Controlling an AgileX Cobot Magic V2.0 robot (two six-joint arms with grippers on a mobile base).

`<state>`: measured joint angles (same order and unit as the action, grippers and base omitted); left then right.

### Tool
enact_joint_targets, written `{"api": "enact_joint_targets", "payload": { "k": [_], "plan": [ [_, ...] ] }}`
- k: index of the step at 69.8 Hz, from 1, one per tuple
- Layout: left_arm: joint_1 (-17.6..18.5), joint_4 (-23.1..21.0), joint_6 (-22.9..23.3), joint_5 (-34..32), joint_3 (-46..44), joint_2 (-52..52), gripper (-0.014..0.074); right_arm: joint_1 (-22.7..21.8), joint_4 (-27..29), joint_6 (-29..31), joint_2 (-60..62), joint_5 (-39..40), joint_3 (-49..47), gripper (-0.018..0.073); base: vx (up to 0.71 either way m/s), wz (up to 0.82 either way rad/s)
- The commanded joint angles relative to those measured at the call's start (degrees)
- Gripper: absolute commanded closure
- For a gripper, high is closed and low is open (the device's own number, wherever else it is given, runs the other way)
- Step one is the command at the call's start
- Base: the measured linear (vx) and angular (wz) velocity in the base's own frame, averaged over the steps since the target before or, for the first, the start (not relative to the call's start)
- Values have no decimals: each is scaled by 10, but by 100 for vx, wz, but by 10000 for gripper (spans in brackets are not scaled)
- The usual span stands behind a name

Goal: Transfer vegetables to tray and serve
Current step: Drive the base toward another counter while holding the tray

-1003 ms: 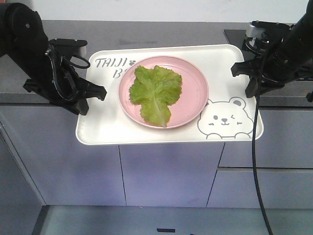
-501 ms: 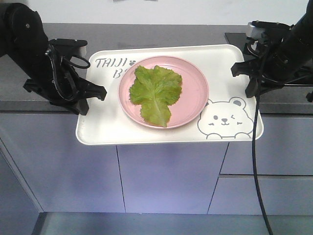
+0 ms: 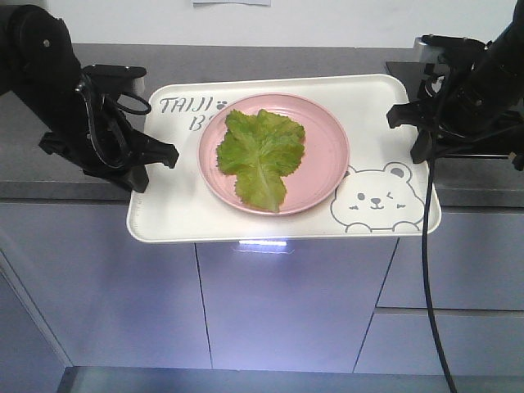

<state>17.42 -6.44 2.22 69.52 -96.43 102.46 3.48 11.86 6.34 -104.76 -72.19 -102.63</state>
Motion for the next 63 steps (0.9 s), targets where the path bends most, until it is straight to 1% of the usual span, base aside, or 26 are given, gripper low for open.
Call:
{"api": "enact_joint_targets", "payload": {
  "k": [1, 63],
  "plan": [
    [9, -40, -14, -28, -18, -34, 602, 4, 39, 14, 33, -13, -16, 569, 8, 4],
    [9, -40, -14, -28, -18, -34, 602, 4, 39, 14, 33, -13, -16, 569, 7, 2]
  ]
}}
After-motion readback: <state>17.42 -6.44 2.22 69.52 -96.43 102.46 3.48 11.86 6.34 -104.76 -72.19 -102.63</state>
